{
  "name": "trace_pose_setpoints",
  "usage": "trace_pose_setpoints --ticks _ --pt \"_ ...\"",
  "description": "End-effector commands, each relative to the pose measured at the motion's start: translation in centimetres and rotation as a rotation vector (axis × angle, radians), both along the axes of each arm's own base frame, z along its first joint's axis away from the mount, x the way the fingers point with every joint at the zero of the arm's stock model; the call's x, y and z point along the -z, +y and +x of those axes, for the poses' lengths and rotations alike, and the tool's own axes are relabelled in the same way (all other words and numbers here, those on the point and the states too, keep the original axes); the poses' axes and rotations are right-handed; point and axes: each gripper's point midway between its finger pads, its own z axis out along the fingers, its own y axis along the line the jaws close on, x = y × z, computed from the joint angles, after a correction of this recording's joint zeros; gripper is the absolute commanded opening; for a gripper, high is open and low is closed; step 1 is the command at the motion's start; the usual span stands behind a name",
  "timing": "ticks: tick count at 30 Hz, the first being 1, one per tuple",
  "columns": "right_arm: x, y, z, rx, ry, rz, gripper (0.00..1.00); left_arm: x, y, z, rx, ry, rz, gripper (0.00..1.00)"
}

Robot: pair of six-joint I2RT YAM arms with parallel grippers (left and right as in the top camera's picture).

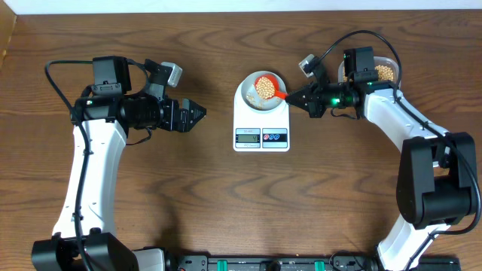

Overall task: Scoop item into bowl and weigh 50g on scale
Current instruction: 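Tilt the scoop with the right gripper to pour soybeans into bowl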

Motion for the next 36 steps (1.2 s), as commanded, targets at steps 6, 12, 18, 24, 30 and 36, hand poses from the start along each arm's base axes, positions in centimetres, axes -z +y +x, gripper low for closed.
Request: trace_pose_setpoints --ticks 6,12,18,24,30,36 --pt "0.8 -0.2 0.4 -0.016 -0.067 -0.059 0.01 -1.2 -0.2 0.1 0.019 -0.048 0.0 0.9" --pt "0.3 -0.1 0.4 -0.017 -0.084 -0.063 0.01 -1.2 -0.2 0.1 0.019 -0.049 0.001 0.9" --pt "-0.7 -0.1 0.4 -0.018 -0.114 -0.063 0.01 -1.2 -0.2 0.1 0.019 -0.049 0.001 0.9" --pt "-1.6 -0.3 0.6 0.015 -0.159 -0.135 0.01 -1.2 -0.2 0.1 0.019 -0.048 0.0 0.9" --pt "-1.0 0.8 0.4 0.009 -0.194 -0.221 0.01 -1.2 -0.2 0.1 0.019 -0.049 0.001 0.9" --pt "-0.4 1.9 0.3 -0.009 -0.239 -0.297 0.01 -1.2 0.1 0.1 0.012 -0.048 0.001 0.9"
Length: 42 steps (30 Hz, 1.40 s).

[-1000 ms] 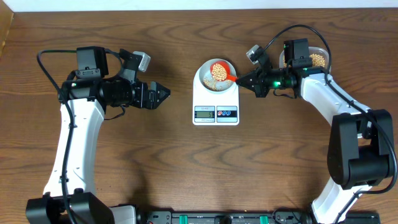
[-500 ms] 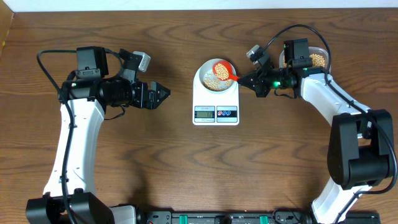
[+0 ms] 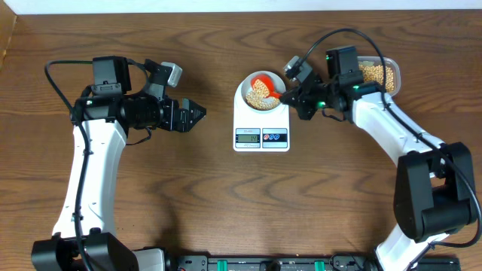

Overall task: Scoop item into bowl and weigh 50g on scale
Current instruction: 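Tilt the scoop with the right gripper to pour soybeans into bowl, then move the empty scoop back to the soybean tub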

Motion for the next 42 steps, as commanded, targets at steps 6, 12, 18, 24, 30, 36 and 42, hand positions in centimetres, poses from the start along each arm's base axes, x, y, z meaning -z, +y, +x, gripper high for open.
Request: trace_pose_setpoints --ticks 6,12,18,24,30,36,42 --pt "-0.1 0.3 0.3 0.001 -0.111 -0.147 0.01 -1.2 0.0 0.1 0.014 -0.049 0.001 0.9" --pt "-2.6 0.3 0.3 0.009 -0.177 -0.149 0.01 -1.2 0.0 0.1 0.014 -0.048 0.001 0.9" --pt "-5.1 -0.3 0.3 0.037 -0.237 -0.16 0.01 -1.2 0.0 0.1 0.014 -0.049 0.001 0.9" --pt "-3.9 -0.1 -0.4 0.045 -0.222 -0.244 0.01 -1.2 0.0 0.1 0.014 -0.049 0.001 0.9" --pt "-3.3 0.6 -0.7 0.043 -0.277 -0.372 0.01 -1.2 0.0 0.1 0.014 -0.049 0.001 0.9" --pt "-3.2 0.3 -0.6 0.064 -0.289 -0.408 0.01 -1.2 0.0 0.1 0.014 -0.048 0.001 0.9" --pt "-4.0 0.8 -0.7 0.105 -0.255 -0.34 0.01 -1.2 0.0 0.1 0.014 -0.048 0.001 0.9"
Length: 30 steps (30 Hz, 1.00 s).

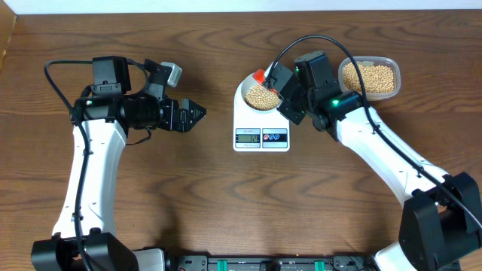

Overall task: Scoop item into bowl and weigh 50g on scale
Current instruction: 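Move the empty scoop back to the soybean tub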

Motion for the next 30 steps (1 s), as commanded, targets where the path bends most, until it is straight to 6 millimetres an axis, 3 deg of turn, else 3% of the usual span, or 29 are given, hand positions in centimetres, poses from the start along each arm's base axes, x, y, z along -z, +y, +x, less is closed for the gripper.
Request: trace_pose_setpoints --ticks 1,6,11,14,17,18,21,25,30 --pt "-1.4 0.3 -0.3 0.042 0.011 0.067 0.01 -1.2 0.0 0.1 0.014 -0.048 0.001 0.9" --pt "-5.3 0.0 -1.1 0.126 0.002 0.184 0.01 -1.2 0.0 0.1 0.014 -0.048 0.001 0.9" --pt "-10.5 -1.7 -1.7 0.235 -0.042 0.32 0.01 -1.2 0.0 0.1 0.014 -0.048 0.001 0.9" --pt "-12.0 -3.6 -1.4 0.401 -0.006 0.433 0.01 -1.2 0.0 0.1 0.014 -0.049 0.001 0.9" --pt "-11.7 -5.4 -1.3 0.591 0.096 0.545 0.01 -1.2 0.0 0.1 0.014 -0.048 0.001 0.9" --pt "-10.8 -6.7 -1.8 0.733 0.195 0.604 0.01 -1.2 0.0 0.1 0.014 -0.048 0.001 0.9" --pt "-9.6 -7.7 -2.7 0.904 0.32 0.676 0.01 -1.2 0.0 0.1 0.014 -0.049 0.001 0.9" --pt "-9.5 -8.4 -2.5 0.96 0.306 0.679 0.02 -1.2 0.0 0.1 0.014 -0.049 0.001 0.9" --pt "-8.6 -12.0 -2.3 1.103 0.204 0.579 0.01 -1.2 0.0 0.1 0.014 -0.048 0.001 0.9"
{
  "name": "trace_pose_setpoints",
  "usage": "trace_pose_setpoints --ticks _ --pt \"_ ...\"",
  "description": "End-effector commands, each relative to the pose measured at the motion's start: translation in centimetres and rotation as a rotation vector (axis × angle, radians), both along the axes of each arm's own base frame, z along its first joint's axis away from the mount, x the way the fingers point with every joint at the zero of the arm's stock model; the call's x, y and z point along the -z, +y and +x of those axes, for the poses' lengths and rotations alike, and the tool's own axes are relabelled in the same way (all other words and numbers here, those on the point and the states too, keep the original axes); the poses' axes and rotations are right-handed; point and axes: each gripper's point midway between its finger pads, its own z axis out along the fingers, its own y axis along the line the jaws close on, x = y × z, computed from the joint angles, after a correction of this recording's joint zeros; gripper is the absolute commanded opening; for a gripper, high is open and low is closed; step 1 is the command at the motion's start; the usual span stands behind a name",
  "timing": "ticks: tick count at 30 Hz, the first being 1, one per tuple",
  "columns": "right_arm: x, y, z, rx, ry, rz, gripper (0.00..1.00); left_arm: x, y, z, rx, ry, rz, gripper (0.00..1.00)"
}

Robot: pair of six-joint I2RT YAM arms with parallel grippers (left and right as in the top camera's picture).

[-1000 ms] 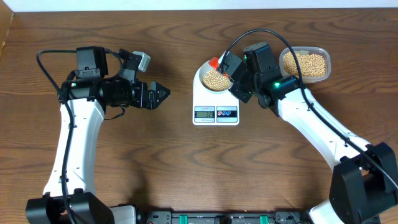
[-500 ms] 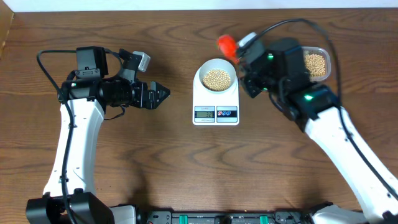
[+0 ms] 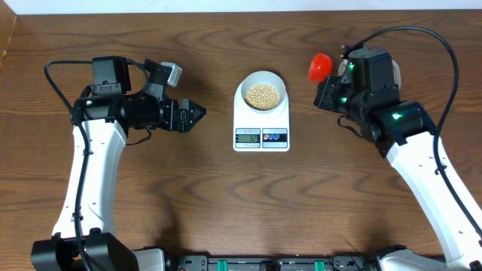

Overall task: Scoop item into bowl and weigh 50g on scale
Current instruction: 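Move the empty scoop back to the soybean tub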

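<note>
A white bowl (image 3: 262, 79) partly filled with tan beans (image 3: 262, 94) sits on the white scale (image 3: 261, 124) at the table's middle; the display (image 3: 248, 136) is too small to read. My right gripper (image 3: 326, 78) is right of the bowl, shut on the handle of a red scoop (image 3: 319, 66) whose head points up and left, clear of the bowl. I cannot tell whether the scoop holds beans. My left gripper (image 3: 197, 114) hovers left of the scale with its fingers together and nothing in them.
The right arm's wrist (image 3: 373, 71) covers the spot at the back right where the bean container stood. The brown wooden table (image 3: 248, 203) runs to a white wall at the back. A black rail (image 3: 271, 263) lies along the front edge.
My right gripper has moved from over the bowl's right rim to the right, and the red scoop is now out of the bowl. The bean container is now hidden by the arm.
The scoop first lay in the bowl full of beans, held from the right. Then it was tilted with its beans in the bowl. Then the gripper was close over the bowl with the scoop at the far rim. Now the scoop is right of the scale.
</note>
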Motion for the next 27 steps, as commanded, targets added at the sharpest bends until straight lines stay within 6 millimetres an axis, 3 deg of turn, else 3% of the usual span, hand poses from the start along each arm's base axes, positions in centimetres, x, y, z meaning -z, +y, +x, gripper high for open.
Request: trace_pose_setpoints --ticks 1,7,13,16,22,27 --pt "0.2 -3.8 0.2 0.17 0.003 -0.091 0.01 -1.2 0.0 0.1 0.014 -0.046 0.0 0.9" --pt "1.1 -8.9 0.0 0.243 0.05 -0.176 0.01 -1.2 0.0 0.1 0.014 -0.047 0.0 0.9" --pt "1.9 -12.3 0.0 0.303 0.085 -0.207 0.01 -1.2 0.0 0.1 0.014 -0.046 0.0 0.9" --pt "3.2 -13.8 0.1 0.329 0.132 -0.213 0.01 -1.2 0.0 0.1 0.014 -0.046 0.0 0.9" --pt "7.7 -13.8 0.6 0.316 0.259 -0.217 0.01 -1.2 0.0 0.1 0.014 -0.046 0.0 0.9" --pt "9.8 -12.5 1.4 0.292 0.305 -0.145 0.01 -1.2 0.0 0.1 0.014 -0.046 0.0 0.9"
